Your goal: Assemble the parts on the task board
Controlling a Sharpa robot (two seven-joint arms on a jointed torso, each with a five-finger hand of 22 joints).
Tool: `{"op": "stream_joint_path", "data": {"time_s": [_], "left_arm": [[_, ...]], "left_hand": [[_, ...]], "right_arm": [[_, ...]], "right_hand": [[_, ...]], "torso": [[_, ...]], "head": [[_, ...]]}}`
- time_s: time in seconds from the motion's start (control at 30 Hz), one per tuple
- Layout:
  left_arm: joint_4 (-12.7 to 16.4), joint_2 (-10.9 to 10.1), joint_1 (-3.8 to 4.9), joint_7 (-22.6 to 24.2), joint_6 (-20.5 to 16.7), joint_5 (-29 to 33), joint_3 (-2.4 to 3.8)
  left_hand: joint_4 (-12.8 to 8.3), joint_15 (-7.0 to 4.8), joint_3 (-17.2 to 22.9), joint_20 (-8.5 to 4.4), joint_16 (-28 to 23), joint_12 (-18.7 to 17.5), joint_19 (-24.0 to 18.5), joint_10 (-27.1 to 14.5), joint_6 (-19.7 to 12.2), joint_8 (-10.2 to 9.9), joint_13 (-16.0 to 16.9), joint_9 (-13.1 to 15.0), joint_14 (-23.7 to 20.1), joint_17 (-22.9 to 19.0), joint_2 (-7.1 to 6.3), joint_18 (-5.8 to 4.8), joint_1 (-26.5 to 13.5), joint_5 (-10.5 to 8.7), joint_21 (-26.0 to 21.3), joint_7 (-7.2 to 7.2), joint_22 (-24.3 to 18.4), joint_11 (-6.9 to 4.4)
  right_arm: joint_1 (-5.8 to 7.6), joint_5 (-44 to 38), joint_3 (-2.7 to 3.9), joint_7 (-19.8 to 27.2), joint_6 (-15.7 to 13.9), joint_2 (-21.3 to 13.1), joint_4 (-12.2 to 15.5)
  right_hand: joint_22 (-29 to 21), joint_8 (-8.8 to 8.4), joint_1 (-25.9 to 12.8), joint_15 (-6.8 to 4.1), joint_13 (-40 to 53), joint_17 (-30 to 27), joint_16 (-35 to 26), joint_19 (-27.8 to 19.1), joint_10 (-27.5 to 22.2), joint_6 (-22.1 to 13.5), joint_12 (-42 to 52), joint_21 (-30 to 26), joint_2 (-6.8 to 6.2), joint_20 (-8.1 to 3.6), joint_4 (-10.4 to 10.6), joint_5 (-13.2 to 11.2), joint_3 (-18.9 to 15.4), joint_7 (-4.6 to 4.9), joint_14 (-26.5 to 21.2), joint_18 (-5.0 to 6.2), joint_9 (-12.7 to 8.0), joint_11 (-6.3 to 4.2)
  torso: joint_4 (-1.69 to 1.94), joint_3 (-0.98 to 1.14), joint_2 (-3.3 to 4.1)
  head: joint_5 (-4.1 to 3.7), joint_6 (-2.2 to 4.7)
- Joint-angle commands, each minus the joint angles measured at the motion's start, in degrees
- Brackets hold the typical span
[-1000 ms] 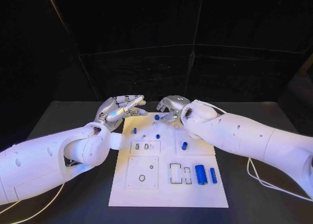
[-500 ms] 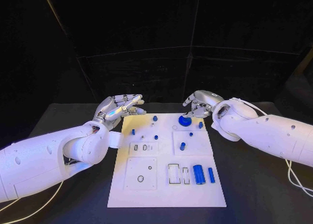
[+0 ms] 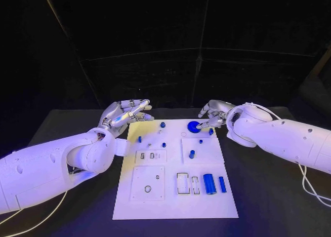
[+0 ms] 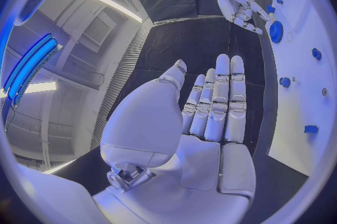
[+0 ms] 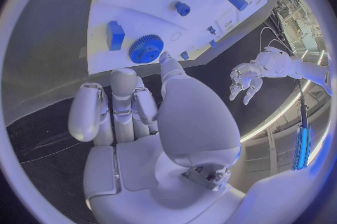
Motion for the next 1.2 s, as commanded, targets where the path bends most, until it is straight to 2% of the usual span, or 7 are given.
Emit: {"op": "stream_joint_path", "data": {"time_s": [0.03,0.2,0.4,0.53,0.8,0.9,1.2], "left_arm": [[-0.1,0.1,0.09,0.2,0.9,-0.3,0.06],[-0.2,0.2,0.09,0.1,1.0,-0.3,0.06],[-0.3,0.3,0.09,0.0,1.1,-0.3,0.06],[-0.4,0.3,0.09,-0.1,1.2,-0.3,0.06],[-0.6,0.5,0.08,-0.3,1.4,-0.3,0.06],[-0.8,0.5,0.08,-0.5,1.7,-0.3,0.06],[-1.1,0.6,0.08,-0.9,2.0,-0.3,0.05]], "left_hand": [[-0.1,-0.19,-0.3,-0.15,-0.1,-0.1,0.5,0.5,0.4,-0.2,0.0,0.0,0.3,0.1,0.43,0.83,-0.1,-0.23,0.2,0.06,-0.1,-0.14],[-0.1,-0.2,-0.3,-0.15,-0.1,-0.1,0.5,0.5,0.4,-0.2,0.0,0.0,0.3,0.1,0.44,0.83,-0.1,-0.24,0.2,0.05,-0.1,-0.14],[-0.1,-0.2,-0.3,-0.15,-0.1,-0.1,0.5,0.5,0.4,-0.2,0.0,0.0,0.3,0.1,0.44,0.83,-0.1,-0.24,0.2,0.05,-0.1,-0.14],[-0.1,-0.21,-0.3,-0.16,-0.1,-0.1,0.5,0.6,0.4,-0.2,0.0,0.0,0.3,0.1,0.44,0.83,-0.1,-0.24,0.2,0.06,-0.1,-0.15],[-0.1,-0.21,-0.3,-0.16,-0.1,-0.1,0.5,0.6,0.4,-0.2,0.0,0.0,0.3,0.1,0.43,0.83,-0.1,-0.24,0.2,0.07,-0.1,-0.14],[-0.1,-0.21,-0.3,-0.16,-0.1,-0.1,0.5,0.6,0.4,-0.2,0.0,0.0,0.3,0.1,0.43,0.83,-0.1,-0.24,0.2,0.07,-0.1,-0.14],[-0.1,-0.21,-0.3,-0.16,-0.1,-0.1,0.5,0.6,0.4,-0.2,0.0,0.0,0.3,0.1,0.43,0.83,-0.1,-0.24,0.2,0.07,-0.1,-0.14]], "right_arm": [[0.15,-0.5,0.01,-2.4,5.2,0.8,-0.7],[0.14,-1.2,0.0,-2.4,5.7,1.7,-1.1],[0.13,-1.5,-0.01,-3.1,5.4,2.0,-1.1],[0.13,-1.7,-0.01,-3.4,5.1,2.2,-1.3],[0.13,-2.2,-0.01,-3.7,4.5,2.8,-1.8],[0.13,-2.9,-0.01,-4.1,3.8,3.0,-1.9],[0.12,-4.1,-0.01,-5.1,2.1,3.2,-1.6]], "right_hand": [[0.8,0.55,1.1,0.5,2.2,0.0,-0.3,0.6,1.2,-0.3,1.6,0.5,-0.07,0.02,0.5,-0.4,-0.2,-0.01,-0.1,-0.74,0.0,-0.07],[2.2,1.09,2.2,0.47,4.9,0.0,-0.3,1.1,2.7,-0.1,3.5,1.2,0.43,0.01,0.5,-0.6,-0.1,-0.11,-0.1,-0.98,0.0,-0.14],[6.2,1.44,3.1,0.44,5.5,0.0,-0.3,2.7,2.9,0.1,3.9,3.2,1.25,-0.01,0.3,-0.6,0.2,-0.15,-0.1,-1.72,0.0,-0.17],[8.3,1.64,3.5,0.41,5.7,0.0,-0.2,3.5,2.9,0.2,4.0,4.2,1.8,-0.03,0.1,-0.7,0.4,-0.18,-0.1,-2.09,0.0,-0.21],[10.0,1.98,4.0,0.36,6.3,0.0,-0.2,4.2,3.2,0.5,4.4,5.0,2.63,-0.07,-0.2,-1.2,0.7,-0.26,-0.1,-2.4,0.0,-0.28],[10.3,2.34,4.1,0.31,7.7,0.0,-0.2,4.3,4.2,1.0,5.4,5.2,3.36,-0.1,-0.3,-1.2,1.0,-0.36,-0.1,-2.44,0.1,-0.36],[10.9,2.4,3.5,0.27,8.5,0.0,-0.2,4.5,4.7,1.1,5.9,5.5,3.19,-0.14,-0.2,-1.4,0.6,-0.38,0.0,-2.55,0.0,-0.38]], "torso": [[0.06,-0.02,0.01],[0.01,-0.04,0.02],[-0.05,-0.06,-0.02],[-0.01,-0.02,0.01],[0.04,-0.03,0.03],[0.06,-0.03,0.02],[0.09,-0.02,0.02]], "head": [[0.04,-0.14],[0.07,-0.24],[0.05,-0.3],[0.09,-0.38],[0.04,-0.51],[0.16,-0.52],[0.21,-0.71]]}}
